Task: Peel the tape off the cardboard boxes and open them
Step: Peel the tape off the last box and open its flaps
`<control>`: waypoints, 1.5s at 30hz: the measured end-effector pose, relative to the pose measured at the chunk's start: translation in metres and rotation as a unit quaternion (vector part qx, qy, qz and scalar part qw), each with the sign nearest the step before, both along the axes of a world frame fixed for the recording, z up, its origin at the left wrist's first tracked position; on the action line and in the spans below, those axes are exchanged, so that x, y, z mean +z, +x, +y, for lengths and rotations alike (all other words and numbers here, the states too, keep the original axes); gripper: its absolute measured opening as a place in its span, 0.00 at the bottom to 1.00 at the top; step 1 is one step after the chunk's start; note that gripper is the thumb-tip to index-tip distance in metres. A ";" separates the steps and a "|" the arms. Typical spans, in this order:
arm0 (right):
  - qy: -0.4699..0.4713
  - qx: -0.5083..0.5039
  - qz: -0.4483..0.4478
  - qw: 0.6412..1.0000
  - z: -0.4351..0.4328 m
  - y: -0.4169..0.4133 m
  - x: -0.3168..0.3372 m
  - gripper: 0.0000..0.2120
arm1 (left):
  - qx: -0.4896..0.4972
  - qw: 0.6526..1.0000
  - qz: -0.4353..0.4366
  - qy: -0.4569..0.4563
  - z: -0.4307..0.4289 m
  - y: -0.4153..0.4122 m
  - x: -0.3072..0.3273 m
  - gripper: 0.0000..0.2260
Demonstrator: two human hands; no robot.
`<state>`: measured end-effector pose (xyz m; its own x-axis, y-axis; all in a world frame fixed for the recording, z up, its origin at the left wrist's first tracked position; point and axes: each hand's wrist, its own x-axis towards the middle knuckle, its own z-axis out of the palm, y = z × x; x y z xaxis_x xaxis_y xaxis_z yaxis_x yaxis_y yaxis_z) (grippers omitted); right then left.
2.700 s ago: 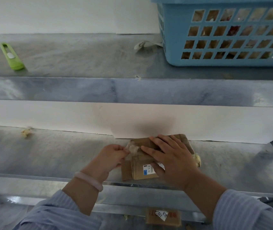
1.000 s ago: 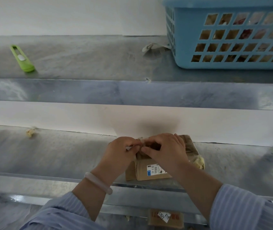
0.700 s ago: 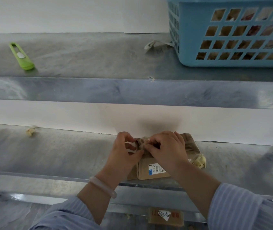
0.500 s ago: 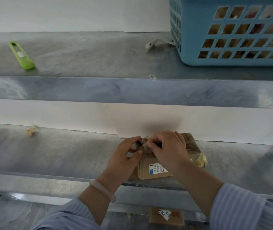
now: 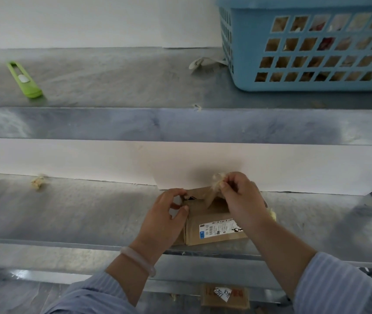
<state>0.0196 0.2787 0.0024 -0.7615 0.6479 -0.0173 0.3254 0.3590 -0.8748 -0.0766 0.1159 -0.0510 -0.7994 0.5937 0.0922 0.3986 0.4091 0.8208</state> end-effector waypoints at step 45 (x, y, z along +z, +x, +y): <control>0.217 0.148 -0.106 0.959 0.028 0.021 -0.008 0.11 | -0.059 0.962 0.253 -0.081 0.034 0.013 0.017 0.11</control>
